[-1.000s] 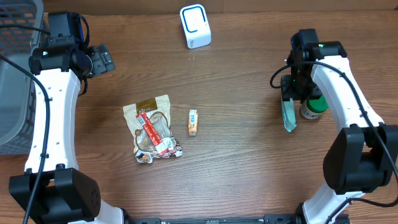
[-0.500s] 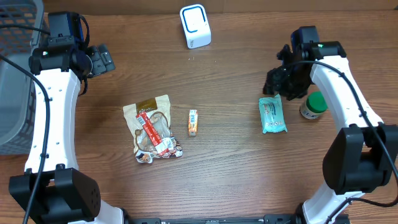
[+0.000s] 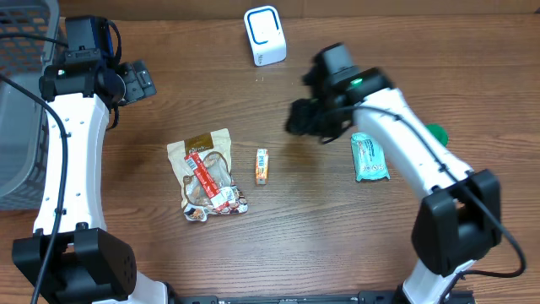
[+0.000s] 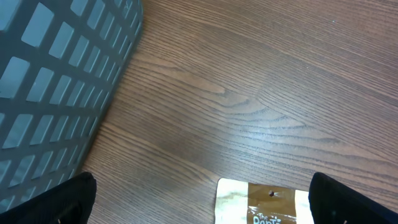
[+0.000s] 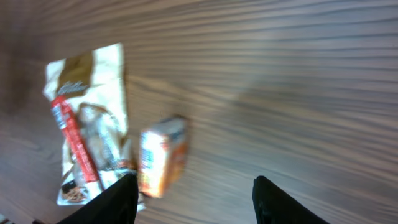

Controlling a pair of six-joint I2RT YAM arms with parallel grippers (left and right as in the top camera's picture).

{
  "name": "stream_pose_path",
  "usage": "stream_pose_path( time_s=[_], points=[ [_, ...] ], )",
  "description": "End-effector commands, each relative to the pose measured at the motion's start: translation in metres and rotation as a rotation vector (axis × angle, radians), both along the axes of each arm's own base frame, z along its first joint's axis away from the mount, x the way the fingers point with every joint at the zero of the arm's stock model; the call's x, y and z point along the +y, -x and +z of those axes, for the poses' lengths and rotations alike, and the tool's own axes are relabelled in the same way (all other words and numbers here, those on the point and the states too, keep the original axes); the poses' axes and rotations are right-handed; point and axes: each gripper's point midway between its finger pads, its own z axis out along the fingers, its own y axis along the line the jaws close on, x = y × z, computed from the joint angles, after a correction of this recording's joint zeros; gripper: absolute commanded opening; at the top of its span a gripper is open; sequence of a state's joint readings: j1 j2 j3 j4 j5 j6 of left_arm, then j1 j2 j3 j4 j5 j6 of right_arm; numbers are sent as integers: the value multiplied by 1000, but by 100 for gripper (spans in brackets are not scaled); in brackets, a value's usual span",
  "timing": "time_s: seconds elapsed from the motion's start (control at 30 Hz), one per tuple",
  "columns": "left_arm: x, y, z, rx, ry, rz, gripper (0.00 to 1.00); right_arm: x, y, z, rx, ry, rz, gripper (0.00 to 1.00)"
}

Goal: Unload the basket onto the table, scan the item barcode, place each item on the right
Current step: 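Reach the right gripper to the orange tissue pack and grasp it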

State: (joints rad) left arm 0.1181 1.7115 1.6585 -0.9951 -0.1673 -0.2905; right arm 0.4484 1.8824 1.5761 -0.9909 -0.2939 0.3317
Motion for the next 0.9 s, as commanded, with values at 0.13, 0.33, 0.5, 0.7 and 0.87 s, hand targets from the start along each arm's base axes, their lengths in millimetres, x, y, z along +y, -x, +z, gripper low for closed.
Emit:
stream_pose_path(
  time_s=[0.13,0.33,0.5,0.7,0.87],
  points=[
    [-1,-2,10,-32,10,15,100,53,24,-3,-141,156,7,65],
    [-1,-2,10,-32,10,15,100,92,43,-2,-234,180,92,71],
    [-1,-2,10,-32,10,15,100,126,53,-14,-264,147,150,67],
    [-1,-2,10,-32,10,15,100,136,55,-49,-239,184,174,63],
    [-1,-2,10,-32,10,15,100,127,46,-56,-225,199,151,61]
  ],
)
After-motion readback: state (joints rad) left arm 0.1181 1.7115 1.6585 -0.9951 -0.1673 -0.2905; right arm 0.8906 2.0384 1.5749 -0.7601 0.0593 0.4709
